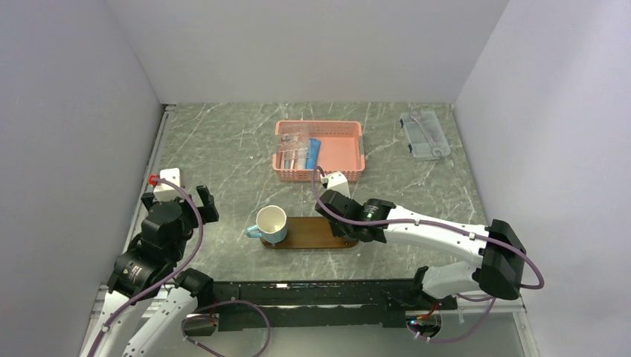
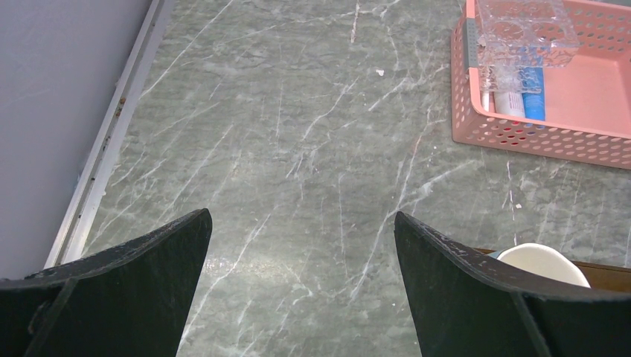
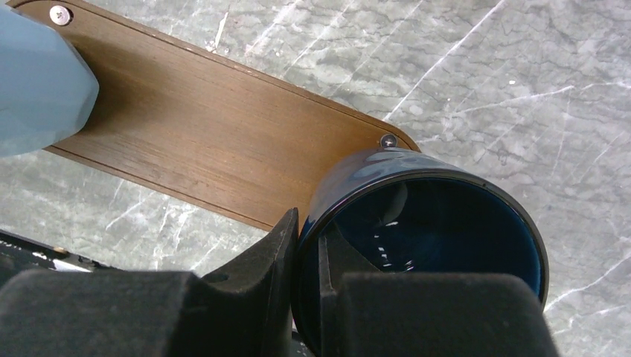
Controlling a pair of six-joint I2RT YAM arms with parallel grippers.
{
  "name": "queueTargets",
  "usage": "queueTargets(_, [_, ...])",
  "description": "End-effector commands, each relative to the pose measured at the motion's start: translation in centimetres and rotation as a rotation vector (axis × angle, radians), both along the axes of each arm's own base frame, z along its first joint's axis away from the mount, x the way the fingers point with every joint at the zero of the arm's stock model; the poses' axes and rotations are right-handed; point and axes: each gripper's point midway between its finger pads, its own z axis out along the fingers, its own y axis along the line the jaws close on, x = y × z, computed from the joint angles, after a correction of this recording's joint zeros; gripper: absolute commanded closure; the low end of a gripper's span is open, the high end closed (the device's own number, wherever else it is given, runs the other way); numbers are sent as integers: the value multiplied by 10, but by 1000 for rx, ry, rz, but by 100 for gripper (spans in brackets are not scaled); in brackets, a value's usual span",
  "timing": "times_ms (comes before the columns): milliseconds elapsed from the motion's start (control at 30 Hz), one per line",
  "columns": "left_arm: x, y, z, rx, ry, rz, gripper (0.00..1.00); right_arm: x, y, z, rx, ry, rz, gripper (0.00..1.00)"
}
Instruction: Prepare toiletry sets of a toothbrush and toothpaste on the tray
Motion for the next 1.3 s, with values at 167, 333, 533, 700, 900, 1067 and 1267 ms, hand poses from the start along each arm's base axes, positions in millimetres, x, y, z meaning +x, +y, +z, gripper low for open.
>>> queueTargets(167, [2,-2,6,-12,-27,-6,1,14,18,5,70,-53,-41,100])
queueTargets(333, [2,-2,6,-11,-25,-6,1,16,18,-3,54,-49,-50,100])
queueTargets(533, [2,-2,6,-13,-27,-6,1,17,18,-9,56,-43,-61,100])
queueTargets(700, [3,-2,5,-11,-21,-6,1,15,20,-12,68,-31,-55,100])
queueTargets(900, [2,-1,6,-14,-26,-3,1,14,18,-16,64,-22,-56,100])
queueTargets(1067, [2,-1,6,-13,-26,-2,1,13,17,-17,66,-17,-57,100])
queueTargets(1267, [2,-1,5,-12,-22,-3,1,12,17,-20,61,-8,-57,100])
